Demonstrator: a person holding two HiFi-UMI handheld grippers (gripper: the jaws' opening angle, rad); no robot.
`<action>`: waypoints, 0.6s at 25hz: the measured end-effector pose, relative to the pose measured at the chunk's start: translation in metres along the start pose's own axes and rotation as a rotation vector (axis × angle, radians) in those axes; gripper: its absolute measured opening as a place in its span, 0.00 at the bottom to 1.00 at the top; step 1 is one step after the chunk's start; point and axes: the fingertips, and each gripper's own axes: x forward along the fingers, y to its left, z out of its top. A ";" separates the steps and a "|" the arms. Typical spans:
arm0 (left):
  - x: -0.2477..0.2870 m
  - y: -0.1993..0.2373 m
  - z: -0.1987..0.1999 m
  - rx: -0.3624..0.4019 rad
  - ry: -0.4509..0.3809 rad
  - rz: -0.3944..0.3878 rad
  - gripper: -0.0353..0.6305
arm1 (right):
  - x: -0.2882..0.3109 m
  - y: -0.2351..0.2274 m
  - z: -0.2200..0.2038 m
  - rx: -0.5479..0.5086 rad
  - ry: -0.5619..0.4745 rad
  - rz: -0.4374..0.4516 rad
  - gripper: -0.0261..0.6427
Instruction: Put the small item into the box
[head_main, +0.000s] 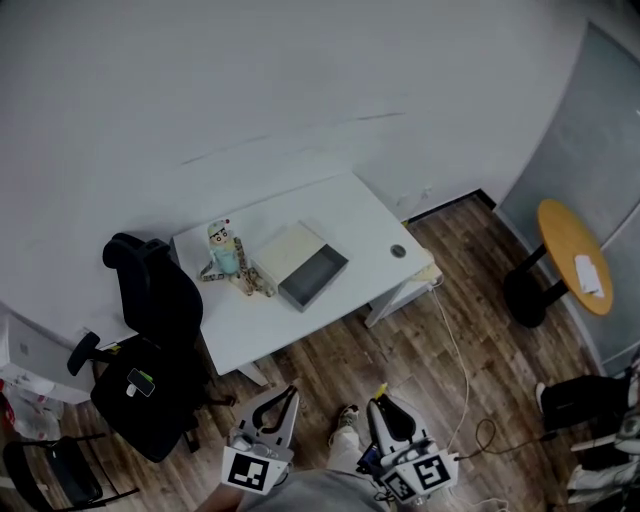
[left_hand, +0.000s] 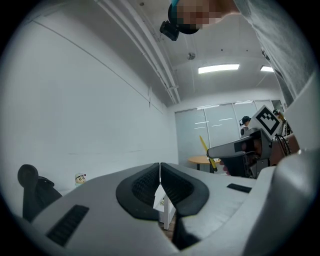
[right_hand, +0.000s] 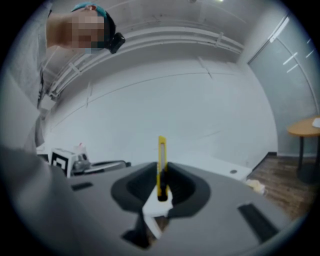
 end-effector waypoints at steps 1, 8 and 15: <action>0.009 0.001 0.001 -0.001 0.001 0.011 0.11 | 0.006 -0.007 0.002 0.000 0.004 0.013 0.17; 0.073 0.002 0.012 0.008 0.000 0.086 0.11 | 0.050 -0.058 0.023 0.004 0.036 0.119 0.17; 0.118 -0.003 0.012 0.008 0.019 0.179 0.11 | 0.076 -0.104 0.035 0.007 0.058 0.218 0.17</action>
